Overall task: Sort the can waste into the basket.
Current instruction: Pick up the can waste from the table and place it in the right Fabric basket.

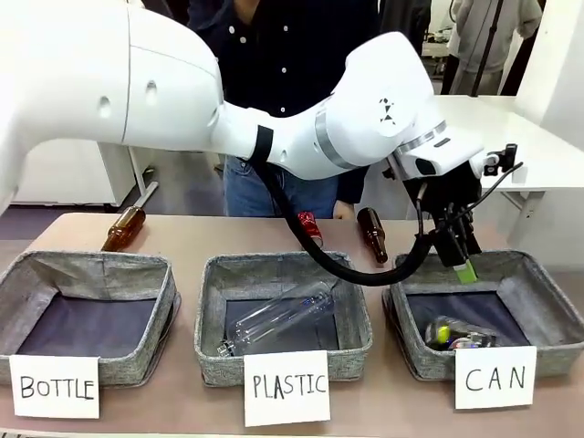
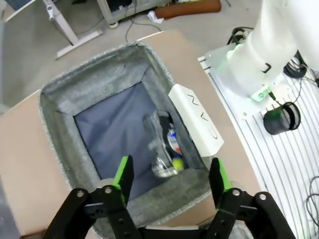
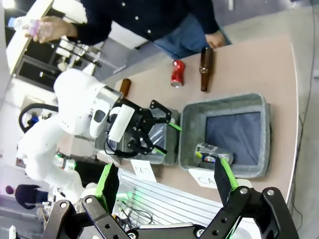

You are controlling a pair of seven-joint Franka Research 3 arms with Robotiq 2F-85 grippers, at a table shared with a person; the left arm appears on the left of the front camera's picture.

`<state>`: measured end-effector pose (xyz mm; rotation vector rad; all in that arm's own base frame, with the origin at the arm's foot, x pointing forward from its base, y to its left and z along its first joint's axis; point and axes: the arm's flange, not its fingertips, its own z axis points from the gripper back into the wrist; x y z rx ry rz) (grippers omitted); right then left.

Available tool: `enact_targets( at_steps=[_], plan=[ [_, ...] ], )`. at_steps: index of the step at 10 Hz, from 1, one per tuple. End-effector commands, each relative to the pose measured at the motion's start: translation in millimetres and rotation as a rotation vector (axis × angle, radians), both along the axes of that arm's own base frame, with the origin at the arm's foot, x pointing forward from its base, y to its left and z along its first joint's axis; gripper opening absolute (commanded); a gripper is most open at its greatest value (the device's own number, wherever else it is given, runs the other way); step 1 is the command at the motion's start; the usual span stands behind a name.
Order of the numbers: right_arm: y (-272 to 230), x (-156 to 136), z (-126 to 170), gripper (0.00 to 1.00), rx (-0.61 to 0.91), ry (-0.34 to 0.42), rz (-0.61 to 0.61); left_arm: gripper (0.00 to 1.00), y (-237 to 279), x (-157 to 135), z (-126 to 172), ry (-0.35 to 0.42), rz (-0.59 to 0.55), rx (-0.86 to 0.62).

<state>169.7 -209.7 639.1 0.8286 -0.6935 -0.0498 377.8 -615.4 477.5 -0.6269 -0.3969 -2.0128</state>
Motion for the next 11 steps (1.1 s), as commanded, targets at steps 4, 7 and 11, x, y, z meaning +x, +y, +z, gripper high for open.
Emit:
enact_targets(
  at_steps=[4, 7, 11],
  plan=[
    [1, 1, 2, 1.00, 0.014, 0.003, -0.017, 1.00, 31, -5, -1, 0.123, 0.097, 0.131],
    [23, 20, 14, 1.00, 0.055, -0.116, 0.019, 1.00, 134, -16, -17, 0.268, 0.239, 0.174],
    [151, 101, 10, 1.00, 0.128, -0.156, 0.204, 1.00, 334, -39, 26, 0.462, 0.802, -0.197]
  ],
)
